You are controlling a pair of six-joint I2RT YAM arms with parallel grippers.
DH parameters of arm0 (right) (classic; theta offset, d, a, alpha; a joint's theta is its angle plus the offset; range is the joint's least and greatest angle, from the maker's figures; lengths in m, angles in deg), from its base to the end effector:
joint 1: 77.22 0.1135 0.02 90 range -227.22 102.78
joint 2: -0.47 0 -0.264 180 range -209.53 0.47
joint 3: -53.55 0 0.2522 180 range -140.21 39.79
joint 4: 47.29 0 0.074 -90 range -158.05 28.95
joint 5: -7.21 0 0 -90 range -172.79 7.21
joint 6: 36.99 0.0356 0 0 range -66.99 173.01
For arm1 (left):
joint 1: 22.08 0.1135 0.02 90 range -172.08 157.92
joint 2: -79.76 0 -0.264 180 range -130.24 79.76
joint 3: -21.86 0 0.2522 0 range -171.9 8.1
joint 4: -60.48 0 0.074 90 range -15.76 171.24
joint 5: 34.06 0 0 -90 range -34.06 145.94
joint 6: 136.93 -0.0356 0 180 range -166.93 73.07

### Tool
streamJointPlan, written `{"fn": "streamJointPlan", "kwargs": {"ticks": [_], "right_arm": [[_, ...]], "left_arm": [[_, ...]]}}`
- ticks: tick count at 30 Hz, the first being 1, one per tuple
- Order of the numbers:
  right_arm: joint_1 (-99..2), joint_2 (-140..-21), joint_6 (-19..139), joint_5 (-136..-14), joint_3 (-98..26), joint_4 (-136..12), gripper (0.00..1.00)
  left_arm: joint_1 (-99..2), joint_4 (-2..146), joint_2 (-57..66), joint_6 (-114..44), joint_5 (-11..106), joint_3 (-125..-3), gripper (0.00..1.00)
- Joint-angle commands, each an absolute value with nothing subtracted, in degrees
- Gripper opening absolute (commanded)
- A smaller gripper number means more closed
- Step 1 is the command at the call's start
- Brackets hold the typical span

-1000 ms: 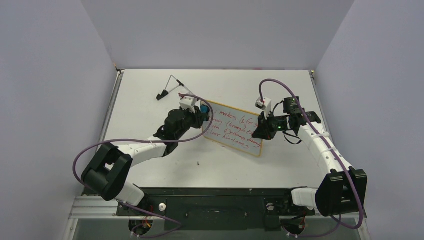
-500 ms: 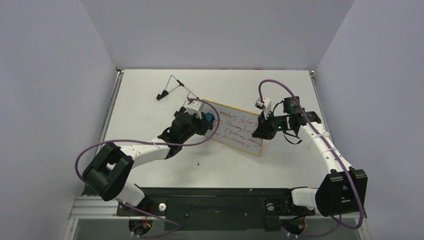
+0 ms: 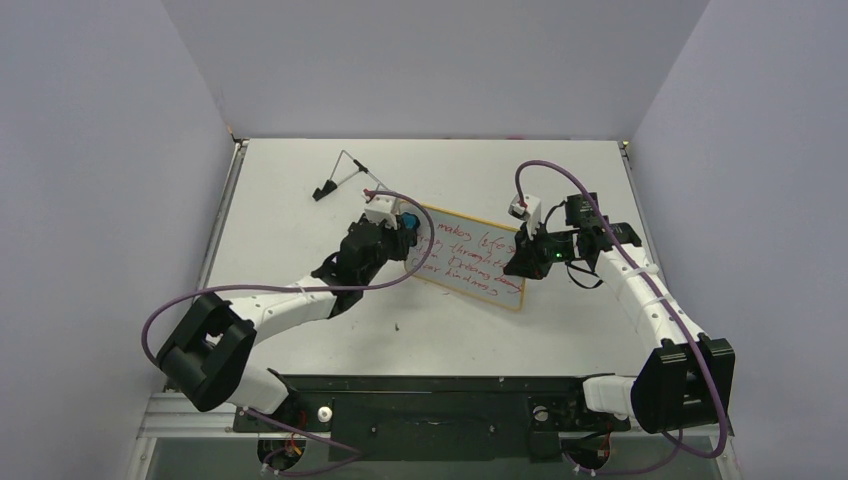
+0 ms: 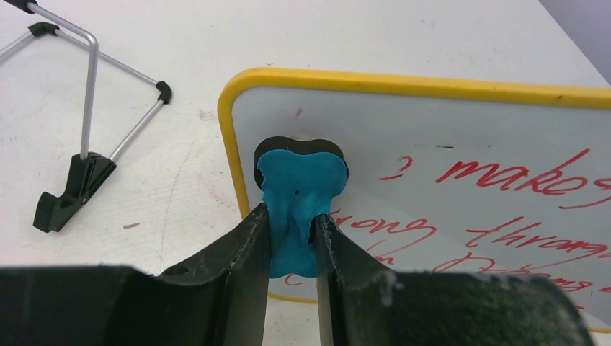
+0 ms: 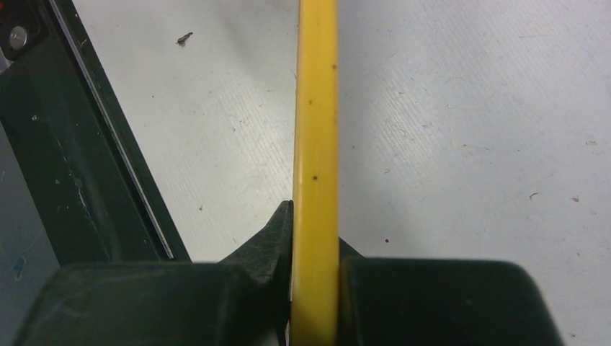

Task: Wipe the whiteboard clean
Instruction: Erase the center of the board with the whiteboard.

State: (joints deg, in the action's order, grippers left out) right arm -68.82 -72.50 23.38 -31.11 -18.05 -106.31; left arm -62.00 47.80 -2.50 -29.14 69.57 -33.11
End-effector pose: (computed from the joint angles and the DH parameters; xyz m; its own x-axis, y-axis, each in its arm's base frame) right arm 0.2356 0.0630 0.2764 -0.5132 -0.3857 -0.7667 -0.8373 0.4212 0.3486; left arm 0.2459 -0.1948 0.2321 -0.3213 -0.1183 -0.9396 0.3682 0.8985 -0.2391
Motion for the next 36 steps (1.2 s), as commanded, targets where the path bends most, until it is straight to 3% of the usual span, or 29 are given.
{"fn": "streamJointPlan", "kwargs": {"ticks": [1, 17, 28, 36], "right_arm": [[-67.02, -73.07, 20.4, -30.61, -18.64, -113.04, 0.0], [-67.05, -72.89, 20.07, -30.52, -18.72, -113.4, 0.0], [-67.07, -72.71, 20.05, -30.57, -18.68, -113.49, 0.0], [-67.07, -72.86, 19.97, -30.5, -18.75, -113.52, 0.0]], "left_arm": [[-62.95, 41.38, -0.52, -28.5, 71.89, -36.35, 0.0], [-68.16, 42.32, -4.44, -25.18, 72.17, -32.63, 0.0], [-58.91, 44.86, -0.49, -25.31, 70.42, -33.4, 0.0], [-61.33, 42.01, -1.48, -25.72, 67.6, -33.27, 0.0]]}}
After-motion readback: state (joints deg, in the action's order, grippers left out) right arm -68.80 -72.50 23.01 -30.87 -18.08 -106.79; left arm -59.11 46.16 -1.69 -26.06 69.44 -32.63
